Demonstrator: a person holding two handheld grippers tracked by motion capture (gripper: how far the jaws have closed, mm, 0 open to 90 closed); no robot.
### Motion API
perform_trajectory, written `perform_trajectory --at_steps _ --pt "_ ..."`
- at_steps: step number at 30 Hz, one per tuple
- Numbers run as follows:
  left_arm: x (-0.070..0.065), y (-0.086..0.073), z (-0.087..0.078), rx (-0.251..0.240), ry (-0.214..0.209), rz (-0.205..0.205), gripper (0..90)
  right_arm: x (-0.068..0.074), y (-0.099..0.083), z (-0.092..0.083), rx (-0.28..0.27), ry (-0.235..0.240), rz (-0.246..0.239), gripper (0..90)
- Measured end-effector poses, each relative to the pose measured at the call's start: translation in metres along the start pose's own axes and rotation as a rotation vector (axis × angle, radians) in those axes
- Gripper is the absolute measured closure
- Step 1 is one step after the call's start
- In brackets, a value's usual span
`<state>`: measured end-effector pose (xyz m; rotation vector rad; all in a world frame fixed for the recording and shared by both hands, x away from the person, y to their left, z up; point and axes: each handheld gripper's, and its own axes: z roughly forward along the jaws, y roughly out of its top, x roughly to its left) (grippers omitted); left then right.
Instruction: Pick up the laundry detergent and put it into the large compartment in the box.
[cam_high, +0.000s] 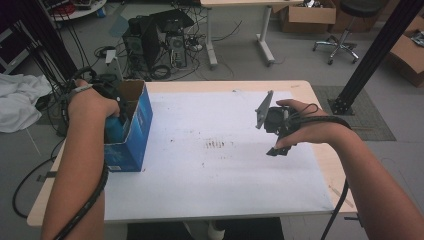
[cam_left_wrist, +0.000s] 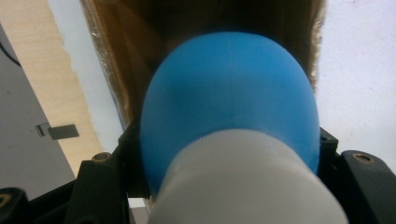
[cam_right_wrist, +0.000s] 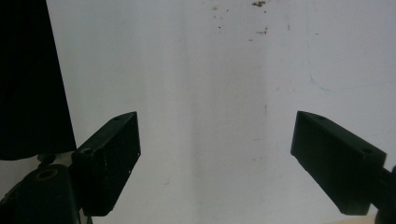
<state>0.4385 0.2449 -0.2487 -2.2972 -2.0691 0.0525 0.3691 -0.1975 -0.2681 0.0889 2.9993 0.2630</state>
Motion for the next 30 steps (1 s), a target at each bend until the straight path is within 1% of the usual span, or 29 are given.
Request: perform_trajectory --at_steps 4,6,9,12,13,15,18,22,28,30 --pt "0.0 0.001 0.012 0.006 0.012 0.009 37.9 -0.001 -0.002 -0.001 0.001 -0.001 0.006 15.8" --pt "0.0 0.002 0.015 0.014 0.011 0.011 37.9 -0.001 -0.002 -0.001 0.001 0.0 0.006 15.8" --pt "0.0 0.003 0.021 0.012 0.004 0.009 37.9 -0.001 -0.001 0.0 0.002 0.001 0.005 15.8" --pt "0.0 0.004 0.027 0.006 0.01 0.021 37.9 0.0 0.0 0.001 0.004 0.003 0.004 15.8" --pt "0.0 0.004 0.029 0.008 0.007 0.018 37.9 0.0 0.001 0.001 0.005 0.003 0.001 15.8" --pt "0.001 0.005 0.033 0.011 0.011 0.028 37.9 0.0 0.001 0.002 0.002 0.002 0.003 15.8" --pt "0.003 0.005 0.039 0.01 0.013 0.022 37.9 0.0 0.001 0.002 0.001 0.002 0.005 15.8" --pt "0.004 0.005 0.039 0.003 0.006 0.021 37.9 -0.001 0.001 0.003 0.004 0.003 0.006 15.8" --pt "0.007 0.004 0.04 0.004 -0.002 0.021 37.8 0.0 0.002 0.004 0.004 0.004 0.007 15.8" --pt "0.007 0.004 0.04 0.009 -0.003 0.014 37.7 0.0 0.002 0.004 0.004 0.004 0.008 15.8"
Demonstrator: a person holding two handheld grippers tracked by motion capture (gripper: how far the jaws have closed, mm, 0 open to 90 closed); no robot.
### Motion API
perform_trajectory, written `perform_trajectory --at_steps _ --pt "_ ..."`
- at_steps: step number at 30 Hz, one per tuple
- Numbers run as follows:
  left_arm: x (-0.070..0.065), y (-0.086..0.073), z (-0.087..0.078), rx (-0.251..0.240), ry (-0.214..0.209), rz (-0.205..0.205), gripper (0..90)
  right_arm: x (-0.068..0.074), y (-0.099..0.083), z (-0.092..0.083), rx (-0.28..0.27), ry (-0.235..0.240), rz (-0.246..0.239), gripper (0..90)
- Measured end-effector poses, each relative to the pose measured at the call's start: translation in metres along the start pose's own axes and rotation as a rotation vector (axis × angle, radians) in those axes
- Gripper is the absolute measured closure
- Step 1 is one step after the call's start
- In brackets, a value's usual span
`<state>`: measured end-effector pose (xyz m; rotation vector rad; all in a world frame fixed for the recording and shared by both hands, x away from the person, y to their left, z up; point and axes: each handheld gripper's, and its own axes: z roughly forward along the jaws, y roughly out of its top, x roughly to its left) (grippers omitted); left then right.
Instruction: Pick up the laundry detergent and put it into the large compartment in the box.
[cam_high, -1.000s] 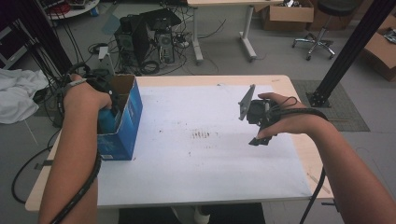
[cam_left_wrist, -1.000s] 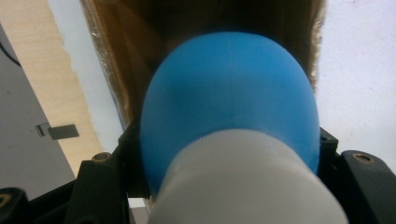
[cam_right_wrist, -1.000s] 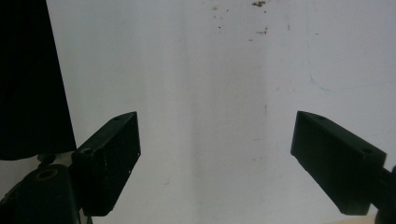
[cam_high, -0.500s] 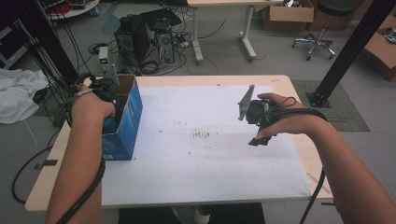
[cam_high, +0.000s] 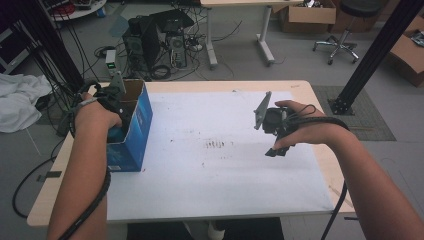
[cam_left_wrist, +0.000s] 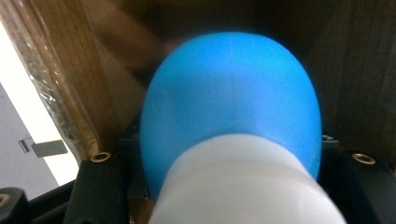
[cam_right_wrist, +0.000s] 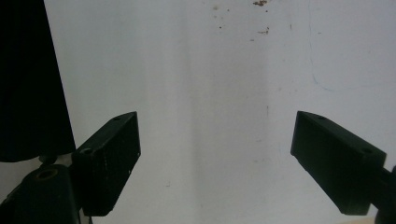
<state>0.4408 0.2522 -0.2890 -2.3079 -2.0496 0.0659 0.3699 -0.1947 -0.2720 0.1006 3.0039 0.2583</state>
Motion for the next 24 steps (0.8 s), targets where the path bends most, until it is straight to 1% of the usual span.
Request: perform_trajectory --at_steps 5,12,15,19,21,24 --pt "0.001 -0.0011 0.0006 -0.009 -0.001 0.011 37.5 0.0004 0.0003 0.0 0.003 -0.002 -0.002 15.8" --pt "0.0011 -0.0017 0.0 -0.019 -0.005 -0.007 37.6 0.0015 -0.0002 -0.0012 0.008 -0.004 0.0 15.8" --pt "0.0008 -0.0029 -0.0005 -0.031 -0.002 -0.003 37.0 0.0022 0.0 -0.0017 0.008 -0.005 0.0 15.8" --pt "0.0002 -0.0035 -0.0015 -0.03 -0.011 0.006 32.6 0.0026 0.0002 -0.0013 0.012 -0.007 0.0 15.8" --pt "-0.0014 -0.0033 -0.0023 -0.03 -0.005 0.012 32.4 0.0028 0.0004 -0.0006 0.016 -0.008 -0.001 15.8" --pt "-0.0019 -0.0034 -0.0038 -0.033 -0.005 0.008 31.4 0.0028 0.0013 0.0001 0.018 -0.004 -0.003 15.8"
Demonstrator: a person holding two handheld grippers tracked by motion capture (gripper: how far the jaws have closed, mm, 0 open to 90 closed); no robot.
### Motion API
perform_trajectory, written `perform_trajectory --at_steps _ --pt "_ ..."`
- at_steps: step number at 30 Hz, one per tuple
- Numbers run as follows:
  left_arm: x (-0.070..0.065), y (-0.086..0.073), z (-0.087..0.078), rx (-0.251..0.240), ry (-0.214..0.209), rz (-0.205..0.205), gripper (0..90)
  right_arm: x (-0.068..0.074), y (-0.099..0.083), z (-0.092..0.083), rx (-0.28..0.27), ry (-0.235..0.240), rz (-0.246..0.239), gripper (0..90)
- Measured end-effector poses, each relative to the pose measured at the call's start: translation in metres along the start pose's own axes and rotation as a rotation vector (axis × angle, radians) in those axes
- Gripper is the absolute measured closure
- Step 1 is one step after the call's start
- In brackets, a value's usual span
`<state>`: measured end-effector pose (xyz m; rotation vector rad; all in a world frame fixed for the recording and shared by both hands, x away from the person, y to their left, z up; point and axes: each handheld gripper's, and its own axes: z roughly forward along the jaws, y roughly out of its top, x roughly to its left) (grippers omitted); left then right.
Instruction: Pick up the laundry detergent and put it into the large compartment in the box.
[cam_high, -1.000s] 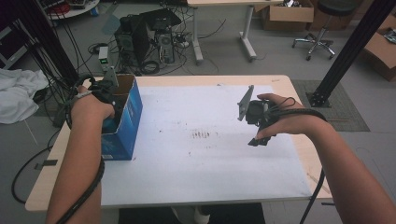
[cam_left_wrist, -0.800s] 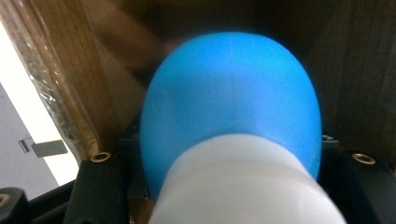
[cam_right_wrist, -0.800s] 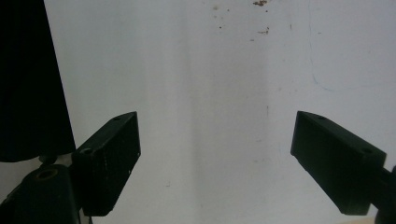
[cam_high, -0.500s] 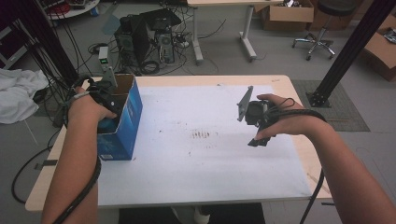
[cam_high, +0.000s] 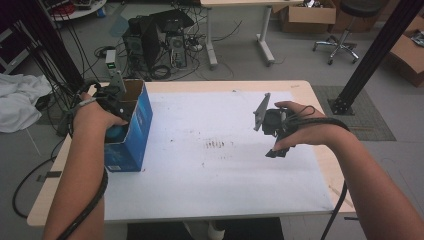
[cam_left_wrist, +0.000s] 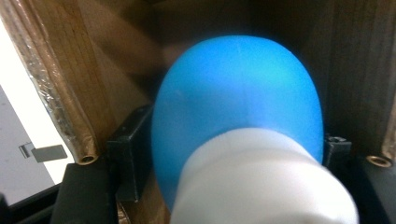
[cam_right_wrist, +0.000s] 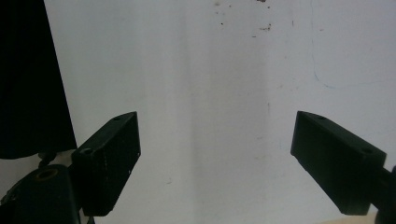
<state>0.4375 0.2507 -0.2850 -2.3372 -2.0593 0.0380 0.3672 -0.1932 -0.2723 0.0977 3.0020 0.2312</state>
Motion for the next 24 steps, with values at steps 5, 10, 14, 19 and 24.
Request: perform_trajectory --at_steps 5,10,14,19,24 --pt "-0.001 -0.001 -0.005 -0.009 0.001 0.0 31.0 -0.001 0.001 0.0 -0.002 0.0 -0.003 15.8" --pt "-0.001 -0.002 -0.012 -0.024 -0.001 0.006 29.9 -0.001 0.002 0.001 -0.003 0.002 -0.004 15.8" --pt "-0.002 -0.004 -0.015 -0.032 0.001 0.005 27.7 0.0 0.003 0.001 -0.002 0.002 -0.01 15.8" --pt "-0.003 -0.005 -0.021 -0.037 0.013 0.003 24.4 0.0 0.004 0.0 -0.005 0.001 -0.007 15.8" --pt "-0.003 -0.006 -0.026 -0.043 0.023 0.009 23.9 0.0 0.005 0.0 -0.003 0.001 -0.007 15.8"
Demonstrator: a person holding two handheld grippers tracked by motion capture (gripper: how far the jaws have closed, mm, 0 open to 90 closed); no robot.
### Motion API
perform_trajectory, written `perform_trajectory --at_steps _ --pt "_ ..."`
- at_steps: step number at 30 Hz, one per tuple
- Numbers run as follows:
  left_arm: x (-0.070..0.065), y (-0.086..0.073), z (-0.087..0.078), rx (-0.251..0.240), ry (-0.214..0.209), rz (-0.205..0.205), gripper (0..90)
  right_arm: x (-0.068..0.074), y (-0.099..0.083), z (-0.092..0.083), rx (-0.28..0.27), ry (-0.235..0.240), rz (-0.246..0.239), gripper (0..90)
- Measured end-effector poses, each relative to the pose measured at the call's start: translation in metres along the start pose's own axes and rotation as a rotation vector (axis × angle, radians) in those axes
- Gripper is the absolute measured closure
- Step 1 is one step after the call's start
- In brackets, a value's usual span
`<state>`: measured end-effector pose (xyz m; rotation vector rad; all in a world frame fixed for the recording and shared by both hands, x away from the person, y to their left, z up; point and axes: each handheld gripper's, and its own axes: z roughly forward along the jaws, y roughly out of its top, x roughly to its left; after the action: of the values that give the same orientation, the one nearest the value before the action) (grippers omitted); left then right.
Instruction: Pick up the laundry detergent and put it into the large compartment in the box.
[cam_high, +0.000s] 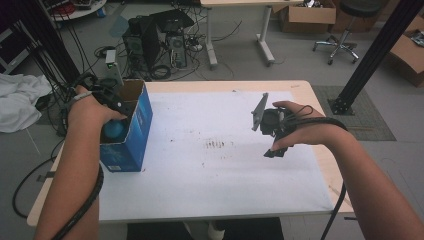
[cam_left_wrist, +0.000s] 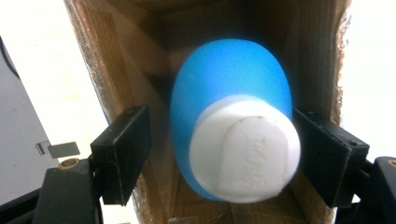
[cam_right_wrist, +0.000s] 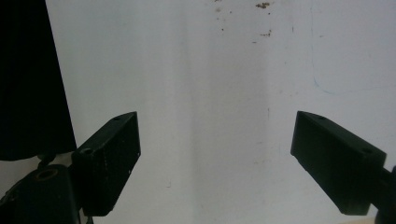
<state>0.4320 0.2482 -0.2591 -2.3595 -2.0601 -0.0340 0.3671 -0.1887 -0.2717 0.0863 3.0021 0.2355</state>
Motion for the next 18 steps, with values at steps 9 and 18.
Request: perform_trajectory --at_steps 9,18 --pt "-0.002 -0.004 -0.012 -0.017 -0.004 0.005 20.2 -0.001 0.003 -0.001 -0.002 -0.001 -0.006 15.8" --pt "-0.007 -0.007 -0.029 -0.037 0.008 0.023 16.5 -0.001 0.002 -0.002 -0.009 -0.001 -0.008 15.8"
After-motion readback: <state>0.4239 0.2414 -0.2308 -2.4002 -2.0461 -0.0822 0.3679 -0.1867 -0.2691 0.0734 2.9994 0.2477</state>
